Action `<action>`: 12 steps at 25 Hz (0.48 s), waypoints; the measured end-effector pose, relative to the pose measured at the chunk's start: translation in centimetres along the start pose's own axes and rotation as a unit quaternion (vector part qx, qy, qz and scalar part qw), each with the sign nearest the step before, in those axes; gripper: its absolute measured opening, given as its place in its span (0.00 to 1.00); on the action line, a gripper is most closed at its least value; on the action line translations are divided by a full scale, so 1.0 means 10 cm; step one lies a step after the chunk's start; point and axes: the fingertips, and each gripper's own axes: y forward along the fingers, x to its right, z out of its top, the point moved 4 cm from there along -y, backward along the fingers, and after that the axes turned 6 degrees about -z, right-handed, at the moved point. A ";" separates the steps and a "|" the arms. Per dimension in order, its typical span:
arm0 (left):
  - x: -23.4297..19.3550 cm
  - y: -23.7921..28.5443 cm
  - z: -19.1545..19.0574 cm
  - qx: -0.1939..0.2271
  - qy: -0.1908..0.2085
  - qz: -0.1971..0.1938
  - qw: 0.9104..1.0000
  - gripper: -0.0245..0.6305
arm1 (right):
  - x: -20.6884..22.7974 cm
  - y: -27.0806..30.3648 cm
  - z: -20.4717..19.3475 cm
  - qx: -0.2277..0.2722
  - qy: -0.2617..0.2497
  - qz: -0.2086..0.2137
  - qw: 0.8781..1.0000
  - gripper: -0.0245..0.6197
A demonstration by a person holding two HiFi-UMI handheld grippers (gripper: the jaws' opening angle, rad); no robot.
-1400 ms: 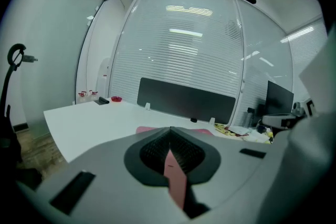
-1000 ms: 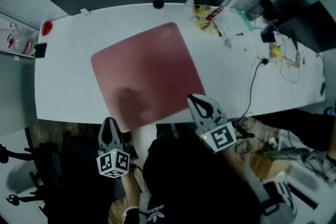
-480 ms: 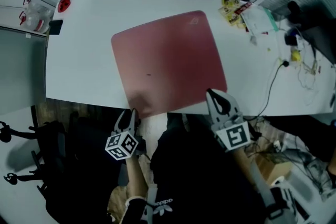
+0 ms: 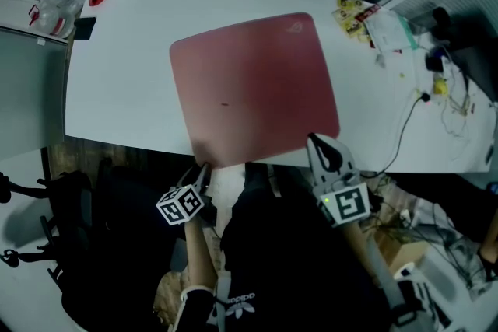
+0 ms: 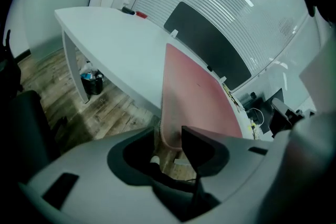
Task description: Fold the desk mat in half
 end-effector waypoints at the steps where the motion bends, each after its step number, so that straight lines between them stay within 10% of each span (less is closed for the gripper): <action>1: -0.01 0.02 0.00 0.000 -0.010 -0.006 1.000 0.26 | 0.00 -0.01 -0.01 -0.001 -0.001 -0.001 1.000 0.04; 12: -0.04 0.10 0.02 -0.007 -0.019 -0.020 1.000 0.26 | 0.04 -0.05 -0.02 -0.001 0.006 -0.007 1.000 0.04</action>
